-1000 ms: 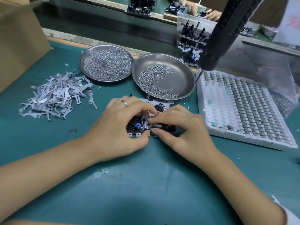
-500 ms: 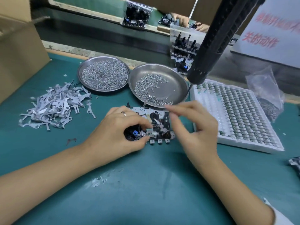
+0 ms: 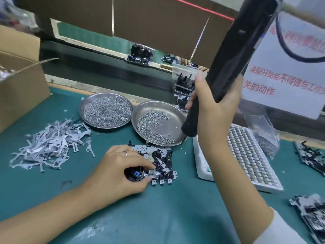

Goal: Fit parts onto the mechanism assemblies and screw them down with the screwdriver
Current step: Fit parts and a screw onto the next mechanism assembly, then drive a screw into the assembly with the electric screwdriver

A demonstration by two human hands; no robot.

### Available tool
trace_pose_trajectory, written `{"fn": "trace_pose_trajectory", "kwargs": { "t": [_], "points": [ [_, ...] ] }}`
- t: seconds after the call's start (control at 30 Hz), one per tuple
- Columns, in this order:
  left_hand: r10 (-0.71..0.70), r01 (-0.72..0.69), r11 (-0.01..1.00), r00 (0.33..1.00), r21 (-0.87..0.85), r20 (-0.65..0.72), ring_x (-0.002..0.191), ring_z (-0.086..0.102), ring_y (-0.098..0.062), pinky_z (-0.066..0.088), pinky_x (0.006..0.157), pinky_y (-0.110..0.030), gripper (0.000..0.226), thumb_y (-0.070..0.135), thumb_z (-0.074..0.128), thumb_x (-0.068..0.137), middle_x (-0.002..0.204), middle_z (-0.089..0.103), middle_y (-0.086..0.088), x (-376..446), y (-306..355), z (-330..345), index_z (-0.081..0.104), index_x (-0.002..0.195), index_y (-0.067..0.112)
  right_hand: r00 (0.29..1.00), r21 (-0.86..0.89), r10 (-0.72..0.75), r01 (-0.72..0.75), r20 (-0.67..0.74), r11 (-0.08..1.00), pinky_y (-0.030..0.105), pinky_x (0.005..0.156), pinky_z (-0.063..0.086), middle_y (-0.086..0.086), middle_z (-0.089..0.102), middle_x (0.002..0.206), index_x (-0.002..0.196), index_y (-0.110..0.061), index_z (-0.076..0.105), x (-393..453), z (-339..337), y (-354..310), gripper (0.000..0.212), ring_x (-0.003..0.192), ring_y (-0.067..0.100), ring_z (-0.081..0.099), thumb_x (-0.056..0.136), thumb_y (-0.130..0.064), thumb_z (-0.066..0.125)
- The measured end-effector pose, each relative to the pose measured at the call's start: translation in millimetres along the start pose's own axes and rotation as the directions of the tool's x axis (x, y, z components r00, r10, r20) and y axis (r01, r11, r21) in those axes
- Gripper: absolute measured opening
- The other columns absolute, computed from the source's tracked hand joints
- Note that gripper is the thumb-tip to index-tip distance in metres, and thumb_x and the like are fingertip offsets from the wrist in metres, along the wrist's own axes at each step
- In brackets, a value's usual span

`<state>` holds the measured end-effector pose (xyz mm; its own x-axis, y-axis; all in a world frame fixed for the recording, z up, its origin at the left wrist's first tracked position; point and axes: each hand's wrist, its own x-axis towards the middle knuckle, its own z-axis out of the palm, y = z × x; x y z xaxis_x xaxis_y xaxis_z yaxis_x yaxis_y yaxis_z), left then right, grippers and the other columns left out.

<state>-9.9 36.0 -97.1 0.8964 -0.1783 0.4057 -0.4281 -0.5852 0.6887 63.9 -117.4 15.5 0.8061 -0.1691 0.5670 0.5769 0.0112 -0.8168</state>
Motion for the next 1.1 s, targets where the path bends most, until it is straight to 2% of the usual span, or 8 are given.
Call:
{"fn": "trace_pose_trajectory", "kwargs": {
  "t": [0.1,0.27,0.37,0.53,1.1],
  "points": [
    [-0.001,0.001,1.000,1.000,0.002,-0.012,0.085,0.053,0.002,0.034,0.091,-0.021,0.028,0.049,0.063,0.064,0.082,0.069,0.025,-1,0,0,0.075,0.085,0.035,0.996,0.182,0.038,-0.053,0.083,0.982,0.025,0.044,0.041,0.004,0.051,0.059,0.092,-0.017,0.044,-25,5,1,0.020,0.040,0.019,0.047,0.085,-0.012,0.062],
    [0.003,-0.003,1.000,1.000,0.017,-0.021,0.082,0.055,-0.002,0.038,0.087,-0.028,0.019,0.040,0.072,0.063,0.082,0.067,0.026,-1,0,0,0.073,0.082,0.039,0.984,0.334,0.062,-0.116,0.167,0.935,0.022,0.043,0.038,-0.002,0.049,0.050,0.094,-0.015,0.043,-57,11,6,0.024,0.035,0.019,0.044,0.078,-0.019,0.060],
    [0.004,-0.003,1.000,0.999,0.028,-0.038,0.080,0.055,-0.005,0.040,0.083,-0.029,0.021,0.031,0.076,0.060,0.082,0.065,0.027,-1,1,1,0.074,0.081,0.035,0.983,0.358,0.065,-0.123,0.172,0.925,0.022,0.044,0.038,-0.003,0.049,0.050,0.094,-0.016,0.044,-62,15,8,0.023,0.035,0.018,0.043,0.078,-0.018,0.059],
    [-0.002,0.003,0.999,0.999,0.034,-0.037,0.081,0.060,-0.010,0.040,0.086,-0.033,0.022,0.030,0.076,0.061,0.084,0.070,0.020,-1,-1,2,0.077,0.082,0.024,0.985,0.363,0.082,-0.134,0.154,0.922,0.022,0.043,0.037,-0.002,0.047,0.050,0.093,-0.017,0.044,-66,19,11,0.019,0.035,0.018,0.042,0.082,-0.008,0.056],
    [-0.011,0.011,1.000,0.999,0.014,-0.031,0.081,0.061,-0.013,0.043,0.088,-0.040,0.019,0.028,0.075,0.062,0.082,0.068,0.021,0,1,0,0.077,0.080,0.021,0.984,0.370,0.047,-0.108,0.169,0.923,0.024,0.042,0.037,-0.002,0.047,0.052,0.088,-0.018,0.043,-69,22,13,0.020,0.036,0.018,0.042,0.082,-0.007,0.059]
  ]
}}
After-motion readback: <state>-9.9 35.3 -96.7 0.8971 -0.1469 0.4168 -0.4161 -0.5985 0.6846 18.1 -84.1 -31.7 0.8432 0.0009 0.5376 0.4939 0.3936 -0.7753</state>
